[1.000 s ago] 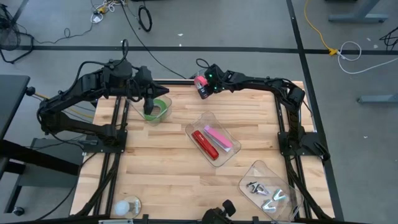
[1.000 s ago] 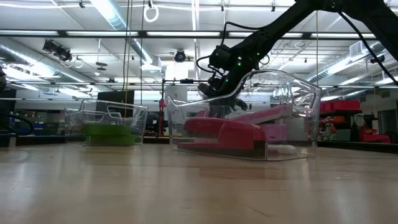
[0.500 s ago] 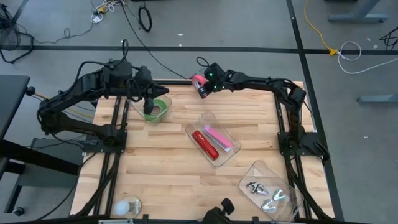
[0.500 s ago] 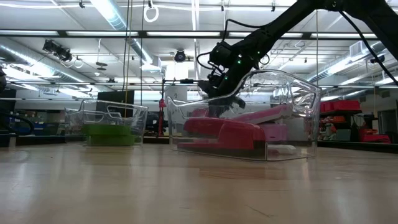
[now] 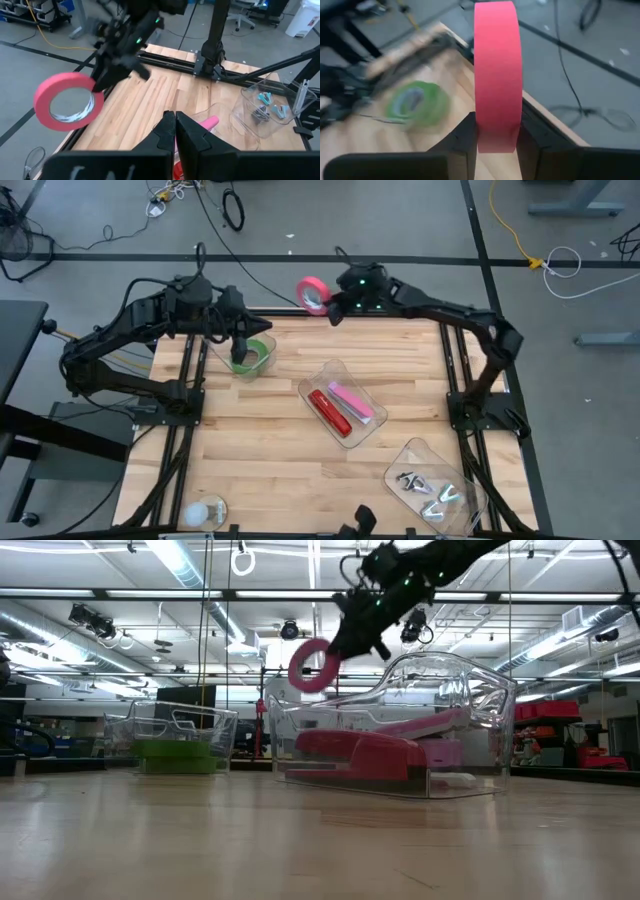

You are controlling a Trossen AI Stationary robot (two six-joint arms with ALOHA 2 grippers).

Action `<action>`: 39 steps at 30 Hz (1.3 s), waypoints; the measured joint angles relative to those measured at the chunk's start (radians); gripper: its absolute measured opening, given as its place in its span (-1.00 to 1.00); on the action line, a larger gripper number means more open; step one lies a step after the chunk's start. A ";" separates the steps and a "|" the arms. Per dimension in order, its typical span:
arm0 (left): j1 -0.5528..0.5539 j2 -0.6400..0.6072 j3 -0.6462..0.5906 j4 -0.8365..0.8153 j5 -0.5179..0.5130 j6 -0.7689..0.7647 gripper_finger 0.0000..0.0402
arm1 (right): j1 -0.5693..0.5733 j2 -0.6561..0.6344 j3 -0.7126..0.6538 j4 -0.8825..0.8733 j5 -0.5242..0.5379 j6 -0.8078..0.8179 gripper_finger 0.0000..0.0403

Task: Pick and place Stapler, Stapler remover, tape
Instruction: Put the pink tape into the top transparent bin

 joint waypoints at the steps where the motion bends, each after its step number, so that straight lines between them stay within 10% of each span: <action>1: 0.000 0.000 0.000 0.005 0.000 0.000 -0.92 | 0.005 -0.021 0.000 0.001 -0.009 -0.013 -0.54; 30: 0.000 0.001 0.001 0.182 0.030 -0.078 -0.91 | 0.238 -0.440 0.000 0.002 -0.099 -0.082 -0.54; 39: -0.021 0.047 0.002 0.237 0.035 -0.104 -0.44 | 0.281 -0.433 0.000 0.006 -0.097 -0.081 -0.53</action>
